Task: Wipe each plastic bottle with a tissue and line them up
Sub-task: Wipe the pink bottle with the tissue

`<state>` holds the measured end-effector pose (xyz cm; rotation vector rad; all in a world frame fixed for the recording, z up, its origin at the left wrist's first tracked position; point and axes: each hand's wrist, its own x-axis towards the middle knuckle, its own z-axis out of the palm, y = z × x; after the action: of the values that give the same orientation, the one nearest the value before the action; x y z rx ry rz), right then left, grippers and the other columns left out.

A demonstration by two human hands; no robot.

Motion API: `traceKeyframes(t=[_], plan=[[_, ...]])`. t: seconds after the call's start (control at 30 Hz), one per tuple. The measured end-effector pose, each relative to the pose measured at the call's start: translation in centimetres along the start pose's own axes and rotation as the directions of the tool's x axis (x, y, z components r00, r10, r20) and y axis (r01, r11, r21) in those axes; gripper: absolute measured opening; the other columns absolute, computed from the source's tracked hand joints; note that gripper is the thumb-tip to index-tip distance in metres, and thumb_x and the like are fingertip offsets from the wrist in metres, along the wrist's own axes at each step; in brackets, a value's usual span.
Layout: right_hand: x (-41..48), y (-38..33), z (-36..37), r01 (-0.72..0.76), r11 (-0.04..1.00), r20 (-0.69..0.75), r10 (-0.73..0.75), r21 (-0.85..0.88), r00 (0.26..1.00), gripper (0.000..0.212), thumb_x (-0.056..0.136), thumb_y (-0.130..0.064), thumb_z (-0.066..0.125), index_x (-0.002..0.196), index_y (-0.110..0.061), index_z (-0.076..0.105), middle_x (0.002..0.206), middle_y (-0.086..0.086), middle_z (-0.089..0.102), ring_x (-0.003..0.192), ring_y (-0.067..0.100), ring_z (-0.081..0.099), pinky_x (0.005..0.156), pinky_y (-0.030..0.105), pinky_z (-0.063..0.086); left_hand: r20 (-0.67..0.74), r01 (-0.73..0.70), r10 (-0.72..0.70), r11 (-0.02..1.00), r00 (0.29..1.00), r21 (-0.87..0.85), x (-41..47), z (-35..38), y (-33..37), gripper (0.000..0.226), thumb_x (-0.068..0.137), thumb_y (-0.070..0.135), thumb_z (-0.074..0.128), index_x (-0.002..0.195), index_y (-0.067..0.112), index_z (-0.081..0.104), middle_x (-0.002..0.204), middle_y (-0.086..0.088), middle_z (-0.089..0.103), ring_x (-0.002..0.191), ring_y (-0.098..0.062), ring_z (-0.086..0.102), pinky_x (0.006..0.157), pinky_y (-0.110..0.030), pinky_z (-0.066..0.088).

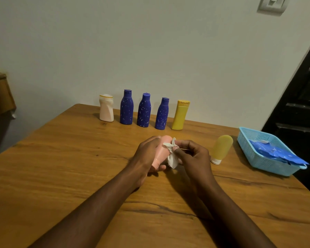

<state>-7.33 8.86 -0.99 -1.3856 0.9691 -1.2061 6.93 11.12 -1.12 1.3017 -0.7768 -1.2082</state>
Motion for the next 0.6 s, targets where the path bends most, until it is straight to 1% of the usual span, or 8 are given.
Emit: traceKeyframes(t=[0.07,0.13,0.17,0.27,0.37,0.47,0.53,0.6], plan=[[-0.3,-0.4,0.0,0.002,1.000,0.014,-0.002,0.027,1.000,0.018,0.095,-0.002,0.062,0.108,-0.010,0.072,0.106,0.008,0.071,0.089,0.014,0.071,0.058,0.015,0.054,0.006,0.002,-0.002,1.000,1.000,0.007,0.1,-0.2,-0.1,0.036,0.108,0.038,0.047,0.142,0.030,0.051,0.116,-0.015,0.064,0.087,-0.024,0.068,0.052,-0.028,0.055],[-0.6,-0.7,0.0,-0.019,0.993,0.036,0.015,0.114,0.999,0.017,0.096,0.000,0.058,0.107,-0.005,0.070,0.107,0.012,0.068,0.086,0.014,0.069,0.054,0.014,0.053,0.010,-0.011,0.010,1.000,1.000,0.017,0.1,-0.4,-0.1,0.037,0.106,0.039,0.050,0.140,0.026,0.055,0.113,-0.017,0.068,0.077,-0.022,0.067,0.047,-0.026,0.051],[-0.8,-1.0,0.2,-0.015,0.991,0.035,0.010,0.130,0.999,0.017,0.096,0.001,0.058,0.106,-0.005,0.070,0.108,0.012,0.067,0.087,0.014,0.068,0.053,0.014,0.053,0.013,-0.016,0.015,0.999,1.000,0.029,0.1,-0.6,0.0,0.037,0.105,0.039,0.052,0.139,0.026,0.057,0.111,-0.018,0.069,0.074,-0.022,0.067,0.046,-0.026,0.050],[-0.5,-0.7,0.0,0.097,0.995,0.008,-0.097,0.011,0.995,0.019,0.097,-0.002,0.057,0.102,-0.011,0.073,0.105,0.008,0.069,0.097,0.020,0.068,0.059,0.014,0.054,0.033,-0.030,0.028,0.997,0.999,0.077,-0.1,-0.8,0.0,0.036,0.101,0.040,0.058,0.134,0.026,0.062,0.112,-0.017,0.069,0.080,-0.025,0.069,0.048,-0.024,0.049],[0.1,-0.2,-0.4,0.197,0.973,0.024,-0.195,-0.117,0.980,0.023,0.099,-0.003,0.055,0.101,-0.017,0.073,0.099,0.001,0.071,0.095,0.010,0.068,0.065,0.016,0.055,0.081,-0.036,0.026,0.992,0.996,0.117,-0.3,-0.5,-0.2,0.032,0.097,0.040,0.065,0.125,0.027,0.069,0.112,-0.014,0.069,0.091,-0.030,0.072,0.052,-0.025,0.049],[0.7,0.4,-1.0,0.277,0.921,0.064,-0.270,-0.273,0.961,0.026,0.099,-0.004,0.054,0.104,-0.021,0.073,0.100,-0.007,0.072,0.097,0.006,0.066,0.077,0.027,0.059,0.141,-0.032,0.016,0.993,0.990,0.109,-0.4,-0.4,-0.3,0.027,0.096,0.035,0.067,0.121,0.027,0.072,0.115,-0.014,0.069,0.092,-0.028,0.069,0.054,-0.027,0.052],[1.0,0.5,-1.1,0.302,0.893,0.078,-0.293,-0.333,0.953,0.027,0.098,-0.002,0.054,0.106,-0.021,0.073,0.104,-0.009,0.071,0.102,0.005,0.065,0.088,0.033,0.058,0.162,0.016,-0.027,0.998,0.986,0.064,-0.4,-0.4,-0.2,0.033,0.093,0.033,0.071,0.125,0.024,0.070,0.119,-0.015,0.069,0.098,-0.029,0.068,0.058,-0.030,0.054],[1.1,0.5,-1.0,0.338,0.862,0.089,-0.330,-0.377,0.940,0.029,0.096,0.000,0.056,0.106,-0.021,0.072,0.108,-0.010,0.070,0.105,0.004,0.064,0.092,0.036,0.057,0.172,0.072,-0.073,0.997,0.982,0.013,-0.5,-0.5,-0.1,0.048,0.086,0.037,0.077,0.129,0.018,0.068,0.122,-0.015,0.068,0.099,-0.028,0.067,0.061,-0.031,0.055]])
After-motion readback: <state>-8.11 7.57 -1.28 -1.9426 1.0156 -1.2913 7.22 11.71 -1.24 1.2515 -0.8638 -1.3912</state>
